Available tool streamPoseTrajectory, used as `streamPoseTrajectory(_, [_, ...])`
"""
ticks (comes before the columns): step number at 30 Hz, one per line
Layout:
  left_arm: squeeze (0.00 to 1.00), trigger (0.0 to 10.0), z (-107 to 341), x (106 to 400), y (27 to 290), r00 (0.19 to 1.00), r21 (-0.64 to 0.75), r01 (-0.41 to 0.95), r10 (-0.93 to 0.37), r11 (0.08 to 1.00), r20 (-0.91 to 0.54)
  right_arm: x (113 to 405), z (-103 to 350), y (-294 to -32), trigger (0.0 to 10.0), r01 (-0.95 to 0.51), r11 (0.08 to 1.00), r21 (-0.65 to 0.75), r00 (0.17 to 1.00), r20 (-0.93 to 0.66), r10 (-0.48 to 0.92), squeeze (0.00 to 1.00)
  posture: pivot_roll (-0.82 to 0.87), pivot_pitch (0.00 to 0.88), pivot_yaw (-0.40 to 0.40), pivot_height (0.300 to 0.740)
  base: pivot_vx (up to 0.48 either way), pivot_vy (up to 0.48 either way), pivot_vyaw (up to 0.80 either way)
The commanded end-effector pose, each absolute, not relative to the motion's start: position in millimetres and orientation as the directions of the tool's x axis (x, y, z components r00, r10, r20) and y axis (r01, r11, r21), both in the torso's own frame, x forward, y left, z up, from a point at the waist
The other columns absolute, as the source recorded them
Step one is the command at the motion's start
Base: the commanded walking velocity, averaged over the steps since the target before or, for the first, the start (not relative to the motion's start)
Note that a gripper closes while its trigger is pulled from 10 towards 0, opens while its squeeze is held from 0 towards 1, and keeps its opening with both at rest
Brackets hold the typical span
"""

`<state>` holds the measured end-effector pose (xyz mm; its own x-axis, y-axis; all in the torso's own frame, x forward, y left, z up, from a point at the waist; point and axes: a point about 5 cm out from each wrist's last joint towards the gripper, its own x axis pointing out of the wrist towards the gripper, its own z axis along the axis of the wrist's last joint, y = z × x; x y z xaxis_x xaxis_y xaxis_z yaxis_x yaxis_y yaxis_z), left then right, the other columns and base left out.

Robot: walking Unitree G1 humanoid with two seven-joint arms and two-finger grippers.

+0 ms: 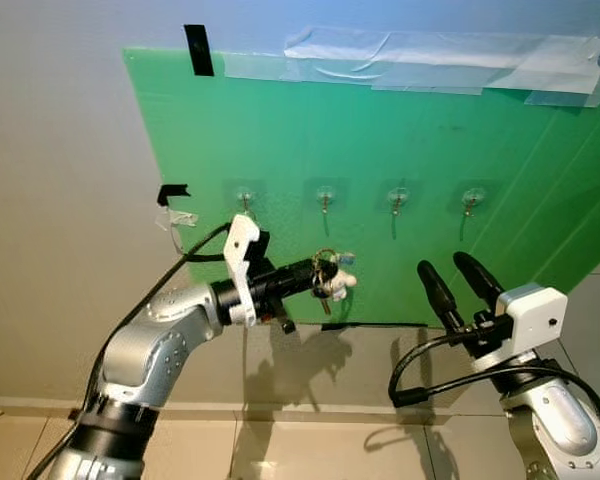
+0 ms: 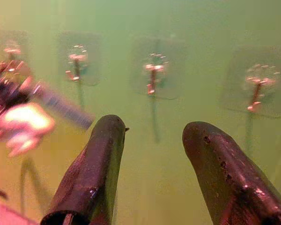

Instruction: Hang keys on a hook

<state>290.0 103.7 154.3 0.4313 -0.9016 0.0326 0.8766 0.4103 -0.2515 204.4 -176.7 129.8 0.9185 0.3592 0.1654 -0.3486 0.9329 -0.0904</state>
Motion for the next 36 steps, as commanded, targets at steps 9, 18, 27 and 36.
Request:
streamPoseTrajectory(9, [0.00, 10.0, 176, 296, 108, 0.417, -0.176, 0.902, -0.902, 0.395, 0.109, 202, 133, -171, 10.0, -0.403, 0.902, -0.153, 0.882, 0.197, 0.428, 0.00, -0.12, 0.000, 0.011, 0.740, 0.000, 0.000, 0.00])
streamPoseTrajectory(18, [0.00, 10.0, 173, 298, 106, 0.412, -0.177, 0.904, -0.903, 0.388, 0.125, 209, 126, -158, 10.0, -0.475, 0.861, -0.180, 0.842, 0.193, 0.505, 0.00, -0.10, 0.000, 0.004, 0.740, 0.000, 0.000, 0.00])
streamPoseTrajectory(27, [0.00, 10.0, 160, 309, 108, 0.477, -0.200, 0.870, -0.872, 0.451, 0.106, 212, 139, -155, 10.0, -0.491, 0.855, -0.165, 0.822, 0.238, 0.518, 0.00, -0.13, 0.000, -0.006, 0.740, 0.000, 0.000, 0.00])
streamPoseTrajectory(36, [0.00, 10.0, 160, 323, 113, 0.535, -0.190, 0.840, -0.835, 0.509, 0.126, 216, 121, -158, 10.0, -0.479, 0.866, -0.145, 0.844, 0.196, 0.499, 0.00, -0.11, 0.000, -0.001, 0.740, 0.000, 0.000, 0.00])
